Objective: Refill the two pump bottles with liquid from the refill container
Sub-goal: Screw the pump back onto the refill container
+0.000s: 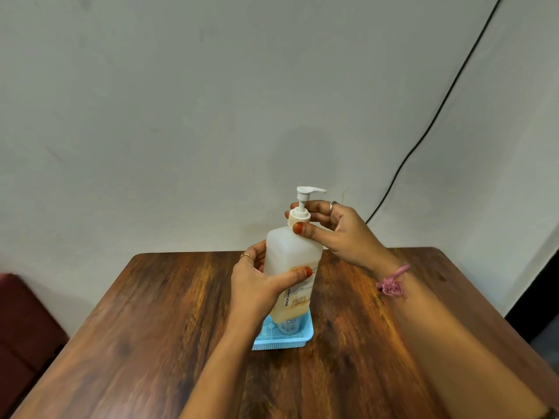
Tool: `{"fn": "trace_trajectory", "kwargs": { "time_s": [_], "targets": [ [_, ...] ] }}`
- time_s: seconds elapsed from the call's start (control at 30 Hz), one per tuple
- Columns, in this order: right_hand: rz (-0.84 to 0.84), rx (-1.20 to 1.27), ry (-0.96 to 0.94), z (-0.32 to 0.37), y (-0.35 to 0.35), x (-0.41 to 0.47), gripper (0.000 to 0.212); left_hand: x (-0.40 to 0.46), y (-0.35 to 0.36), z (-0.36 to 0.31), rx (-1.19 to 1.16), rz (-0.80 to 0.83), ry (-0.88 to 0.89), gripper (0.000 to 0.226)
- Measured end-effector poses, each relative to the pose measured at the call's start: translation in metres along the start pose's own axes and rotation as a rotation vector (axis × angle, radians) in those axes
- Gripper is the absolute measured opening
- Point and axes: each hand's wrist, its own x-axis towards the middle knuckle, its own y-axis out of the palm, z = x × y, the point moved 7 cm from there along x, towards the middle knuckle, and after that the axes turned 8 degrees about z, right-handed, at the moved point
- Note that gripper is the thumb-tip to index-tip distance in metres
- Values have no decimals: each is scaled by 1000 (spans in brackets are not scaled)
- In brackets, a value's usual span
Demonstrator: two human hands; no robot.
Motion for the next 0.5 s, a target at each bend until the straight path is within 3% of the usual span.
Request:
{"fn": "trace_trajectory", "kwargs": {
  "time_s": [0.5],
  "targets": [
    [53, -58, 28, 7, 7, 1, 46, -3, -8, -2, 9, -19, 16, 80]
  ]
}}
